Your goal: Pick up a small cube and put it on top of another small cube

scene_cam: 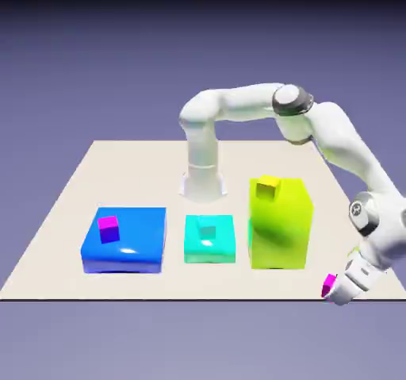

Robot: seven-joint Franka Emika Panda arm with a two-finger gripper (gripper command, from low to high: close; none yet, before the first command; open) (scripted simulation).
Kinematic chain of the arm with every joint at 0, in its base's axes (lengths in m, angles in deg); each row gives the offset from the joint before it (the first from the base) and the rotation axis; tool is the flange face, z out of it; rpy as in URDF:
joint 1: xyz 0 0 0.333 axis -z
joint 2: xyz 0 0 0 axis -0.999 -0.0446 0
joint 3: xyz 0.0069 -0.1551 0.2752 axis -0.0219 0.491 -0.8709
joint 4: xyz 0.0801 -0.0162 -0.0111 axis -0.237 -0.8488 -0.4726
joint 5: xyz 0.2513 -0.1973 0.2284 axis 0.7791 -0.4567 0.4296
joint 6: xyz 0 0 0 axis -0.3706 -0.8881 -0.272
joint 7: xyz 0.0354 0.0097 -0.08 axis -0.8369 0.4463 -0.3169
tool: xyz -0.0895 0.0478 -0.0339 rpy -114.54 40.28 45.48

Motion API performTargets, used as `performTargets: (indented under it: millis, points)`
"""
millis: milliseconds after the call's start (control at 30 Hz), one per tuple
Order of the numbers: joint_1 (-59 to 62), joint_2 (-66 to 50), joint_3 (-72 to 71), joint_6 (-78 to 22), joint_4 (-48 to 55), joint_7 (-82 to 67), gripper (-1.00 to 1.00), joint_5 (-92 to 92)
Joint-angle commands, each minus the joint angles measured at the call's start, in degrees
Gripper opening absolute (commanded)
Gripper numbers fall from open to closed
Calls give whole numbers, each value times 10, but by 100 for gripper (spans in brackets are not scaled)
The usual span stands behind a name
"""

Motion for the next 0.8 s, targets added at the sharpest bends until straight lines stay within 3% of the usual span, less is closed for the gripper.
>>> performTargets:
  millis: [0, 100, 767]
  points:
    - [6, 9, 6, -22, 21, 5, -100, -7]
    - [33, 43, 16, -69, 56, 16, -100, -37]
    - [375, 458, -84, 101, -335, -9, -100, -419]
